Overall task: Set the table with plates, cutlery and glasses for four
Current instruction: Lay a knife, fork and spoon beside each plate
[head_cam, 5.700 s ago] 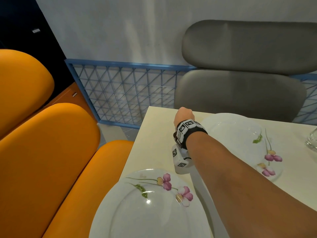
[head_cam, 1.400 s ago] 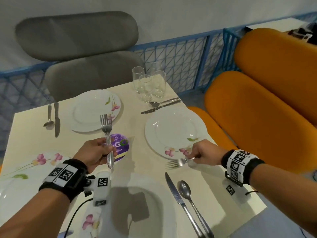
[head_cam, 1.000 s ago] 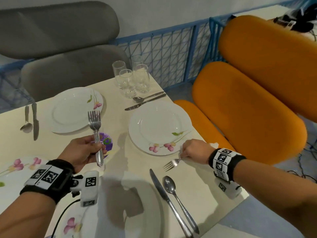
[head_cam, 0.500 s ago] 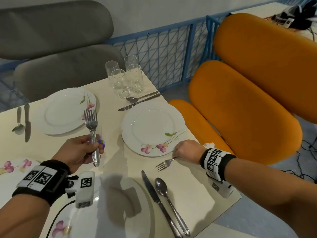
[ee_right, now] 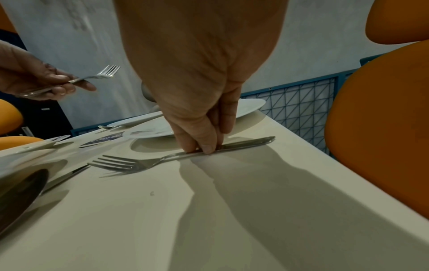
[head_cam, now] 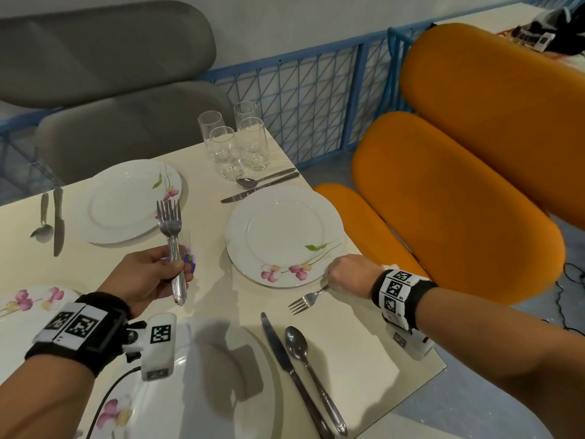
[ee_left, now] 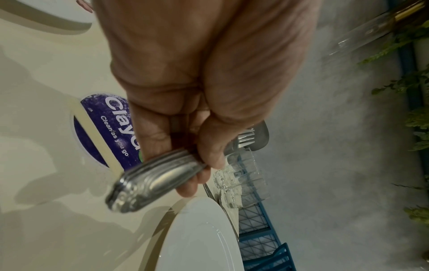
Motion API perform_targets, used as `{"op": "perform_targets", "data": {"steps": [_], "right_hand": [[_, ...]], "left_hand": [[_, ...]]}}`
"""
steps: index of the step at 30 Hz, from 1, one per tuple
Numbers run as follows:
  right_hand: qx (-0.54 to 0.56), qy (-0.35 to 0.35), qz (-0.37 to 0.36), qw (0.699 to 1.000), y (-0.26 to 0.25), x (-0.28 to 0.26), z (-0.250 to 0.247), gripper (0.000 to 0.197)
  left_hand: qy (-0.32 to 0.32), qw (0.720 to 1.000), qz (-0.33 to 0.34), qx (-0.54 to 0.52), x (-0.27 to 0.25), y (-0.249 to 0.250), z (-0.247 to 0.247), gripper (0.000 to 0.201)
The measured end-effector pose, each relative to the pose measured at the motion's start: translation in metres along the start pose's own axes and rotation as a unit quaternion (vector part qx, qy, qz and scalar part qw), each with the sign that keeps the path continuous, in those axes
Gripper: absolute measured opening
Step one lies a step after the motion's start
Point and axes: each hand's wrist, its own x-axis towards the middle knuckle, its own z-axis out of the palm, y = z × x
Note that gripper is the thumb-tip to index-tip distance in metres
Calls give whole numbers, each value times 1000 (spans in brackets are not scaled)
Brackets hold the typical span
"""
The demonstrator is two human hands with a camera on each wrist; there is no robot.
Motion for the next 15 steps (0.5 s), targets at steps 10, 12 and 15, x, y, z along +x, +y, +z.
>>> {"op": "perform_targets", "data": {"steps": [10,12,15], "right_hand": [[-18,16,-30,999,2,-1,0,26],[-24,19,-31,999,1,-1,0,26],[-34,19,-29,999,0,-1,1,26]], "left_hand": [[2,1000,11,-8,-8,2,7,21],[-2,1000,11,-12,-9,2,10,21],[-6,1000,6,-12,-8,0,10,22]]}}
